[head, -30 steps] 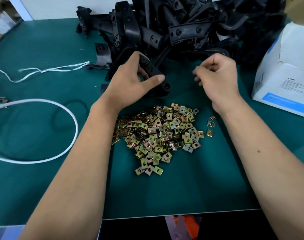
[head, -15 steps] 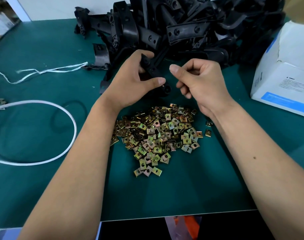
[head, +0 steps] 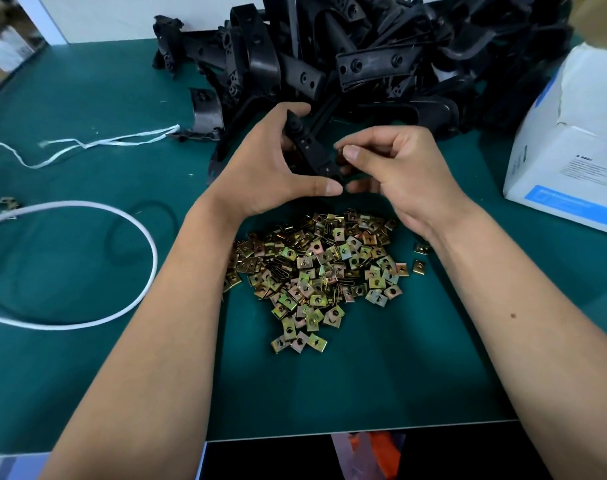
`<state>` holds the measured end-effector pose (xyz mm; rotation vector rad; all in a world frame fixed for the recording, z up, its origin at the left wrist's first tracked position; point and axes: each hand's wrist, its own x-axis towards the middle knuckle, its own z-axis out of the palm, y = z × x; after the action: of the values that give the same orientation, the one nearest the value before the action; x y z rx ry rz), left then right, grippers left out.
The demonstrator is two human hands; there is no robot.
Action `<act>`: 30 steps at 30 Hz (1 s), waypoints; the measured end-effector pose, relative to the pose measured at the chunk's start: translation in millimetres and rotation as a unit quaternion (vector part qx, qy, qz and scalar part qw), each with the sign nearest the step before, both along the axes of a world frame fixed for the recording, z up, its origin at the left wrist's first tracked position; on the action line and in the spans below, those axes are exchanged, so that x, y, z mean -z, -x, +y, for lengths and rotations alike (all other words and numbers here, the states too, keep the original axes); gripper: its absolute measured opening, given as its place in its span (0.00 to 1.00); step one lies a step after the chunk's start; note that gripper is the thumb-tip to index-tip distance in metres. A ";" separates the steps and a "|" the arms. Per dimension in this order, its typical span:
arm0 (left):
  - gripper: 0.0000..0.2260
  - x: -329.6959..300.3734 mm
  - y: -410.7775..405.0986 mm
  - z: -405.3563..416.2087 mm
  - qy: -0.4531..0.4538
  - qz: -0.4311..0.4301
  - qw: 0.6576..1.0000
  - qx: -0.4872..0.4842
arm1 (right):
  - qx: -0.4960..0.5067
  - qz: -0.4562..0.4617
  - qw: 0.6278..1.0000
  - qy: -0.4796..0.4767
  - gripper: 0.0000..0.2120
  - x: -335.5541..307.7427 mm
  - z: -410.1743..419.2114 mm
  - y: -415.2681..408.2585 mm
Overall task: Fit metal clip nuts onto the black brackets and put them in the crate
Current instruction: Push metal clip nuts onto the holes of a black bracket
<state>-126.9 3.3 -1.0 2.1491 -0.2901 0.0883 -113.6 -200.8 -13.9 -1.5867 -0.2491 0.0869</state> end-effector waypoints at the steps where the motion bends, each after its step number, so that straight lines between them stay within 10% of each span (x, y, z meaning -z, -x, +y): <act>1: 0.47 0.5 -0.4 0.2 -0.003 -0.001 1.000 0.001 | 0.000 0.000 1.000 0.002 0.05 -0.2 -0.2 -0.1; 30: 0.50 7.4 -5.4 -3.2 -0.025 -0.009 0.999 -0.044 | 0.038 -0.041 0.998 0.017 0.02 1.6 1.1 -2.0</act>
<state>-121.5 0.1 -8.4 2.2111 -0.2109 0.1521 -111.6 -199.7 -15.6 -1.6344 -0.2520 -0.0344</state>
